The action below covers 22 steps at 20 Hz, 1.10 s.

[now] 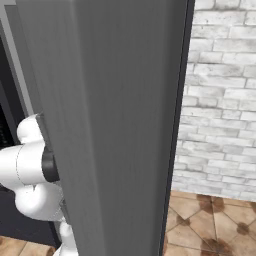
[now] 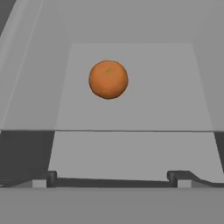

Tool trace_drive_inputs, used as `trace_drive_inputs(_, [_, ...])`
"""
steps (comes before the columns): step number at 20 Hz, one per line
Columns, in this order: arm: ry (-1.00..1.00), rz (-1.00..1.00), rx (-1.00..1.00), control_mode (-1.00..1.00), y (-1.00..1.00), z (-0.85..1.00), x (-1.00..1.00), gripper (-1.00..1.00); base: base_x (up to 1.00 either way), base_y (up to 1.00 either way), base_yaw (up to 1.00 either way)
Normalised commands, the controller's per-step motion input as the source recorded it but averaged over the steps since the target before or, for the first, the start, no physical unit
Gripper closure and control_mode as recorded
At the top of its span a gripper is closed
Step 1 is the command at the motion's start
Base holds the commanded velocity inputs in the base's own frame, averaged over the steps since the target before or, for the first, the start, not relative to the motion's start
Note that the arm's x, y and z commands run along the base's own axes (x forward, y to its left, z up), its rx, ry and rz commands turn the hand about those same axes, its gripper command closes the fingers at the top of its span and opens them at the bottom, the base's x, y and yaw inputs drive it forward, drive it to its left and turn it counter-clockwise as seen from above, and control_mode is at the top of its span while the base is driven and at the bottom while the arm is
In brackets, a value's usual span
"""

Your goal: Pick up both tangerines from the fridge and place them inside the tupperware on the counter.

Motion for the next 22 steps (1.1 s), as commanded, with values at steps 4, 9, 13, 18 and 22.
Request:
trace_drive_inputs(4, [0.00, -0.04, 0.04, -1.00, 0.00, -0.11, 0.20, -1.00, 0.00, 0.00, 0.00])
trace_drive_inputs(9, [0.00, -0.03, 0.04, -1.00, 0.00, -0.07, 0.17, -1.00, 0.00, 0.00, 0.00])
trace_drive_inputs(13, [0.00, -0.01, 0.00, -1.00, 0.02, -0.08, 0.12, -1.00, 0.00, 0.00, 0.00])
trace_drive_inputs(18, [0.00, 0.00, 0.00, -1.00, 0.00, -0.13, 0.08, -1.00, 0.00, 0.00, 0.00])
trace_drive_inputs(22, [0.00, 0.00, 0.00, -1.00, 0.00, -0.11, 0.07, -1.00, 0.00, 0.00, 0.00])
